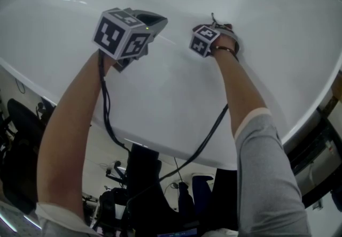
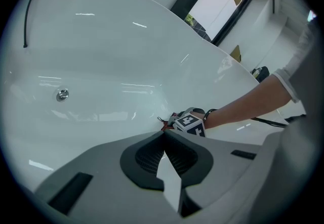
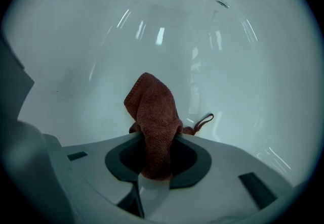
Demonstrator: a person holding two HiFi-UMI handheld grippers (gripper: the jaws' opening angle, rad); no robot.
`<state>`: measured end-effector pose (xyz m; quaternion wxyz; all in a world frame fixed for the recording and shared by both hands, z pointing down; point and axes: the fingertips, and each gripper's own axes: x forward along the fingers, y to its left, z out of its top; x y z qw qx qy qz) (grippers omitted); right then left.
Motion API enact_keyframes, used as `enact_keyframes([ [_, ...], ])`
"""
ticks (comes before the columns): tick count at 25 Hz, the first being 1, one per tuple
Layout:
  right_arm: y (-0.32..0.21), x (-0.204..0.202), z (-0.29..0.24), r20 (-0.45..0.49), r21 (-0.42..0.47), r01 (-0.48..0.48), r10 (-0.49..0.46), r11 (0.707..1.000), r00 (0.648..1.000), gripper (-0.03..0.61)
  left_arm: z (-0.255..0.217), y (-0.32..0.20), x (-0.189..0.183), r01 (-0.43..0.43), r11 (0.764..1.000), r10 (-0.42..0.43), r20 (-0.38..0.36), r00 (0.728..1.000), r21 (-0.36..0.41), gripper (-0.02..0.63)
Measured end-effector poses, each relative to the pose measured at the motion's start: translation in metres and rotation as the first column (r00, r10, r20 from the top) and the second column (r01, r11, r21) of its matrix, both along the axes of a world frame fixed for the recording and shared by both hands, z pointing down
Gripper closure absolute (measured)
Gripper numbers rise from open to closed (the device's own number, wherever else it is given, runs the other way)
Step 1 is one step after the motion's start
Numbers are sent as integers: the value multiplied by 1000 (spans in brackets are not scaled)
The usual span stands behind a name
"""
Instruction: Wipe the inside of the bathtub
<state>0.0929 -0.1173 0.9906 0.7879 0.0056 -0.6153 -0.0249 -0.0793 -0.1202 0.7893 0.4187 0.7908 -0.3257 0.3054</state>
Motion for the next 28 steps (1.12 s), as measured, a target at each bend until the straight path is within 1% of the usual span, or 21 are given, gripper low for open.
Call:
enact_keyframes([
  [4,34,-4,0,45,-108,-20,25,994,999,479,-1,2,1,10,1000,-10,-4,1000,-3,606],
  [7,55,-11,3,74,-151,1,11,989,997,479,-1,2,4,10,1000,-10,-10,1000,1,606],
  [10,75,-17,2,93,-233,27,-6,972,996,479,0,2,7,7,1000,-7,-12,1000,0,607],
  [13,95,-16,0,79,-323,53,-28,945,996,479,-2,6,12,-5,1000,5,-17,1000,-3,607],
  [17,120,-12,-3,35,-451,51,-39,891,999,479,-12,7,12,-7,1000,7,-18,1000,7,607],
  [20,129,-6,-15,13,-502,37,-36,864,999,480,-22,4,12,-1,1000,1,-19,1000,17,607],
  [24,140,0,-44,-7,-562,-6,2,827,1000,483,-40,1,12,21,999,-20,-23,1000,29,607],
  [26,146,1,-62,0,-594,-10,13,804,1000,483,-56,1,14,33,999,-32,-31,999,36,607],
  [28,151,3,-80,22,-617,9,6,787,1000,483,-76,3,22,44,998,-42,-49,998,42,607],
])
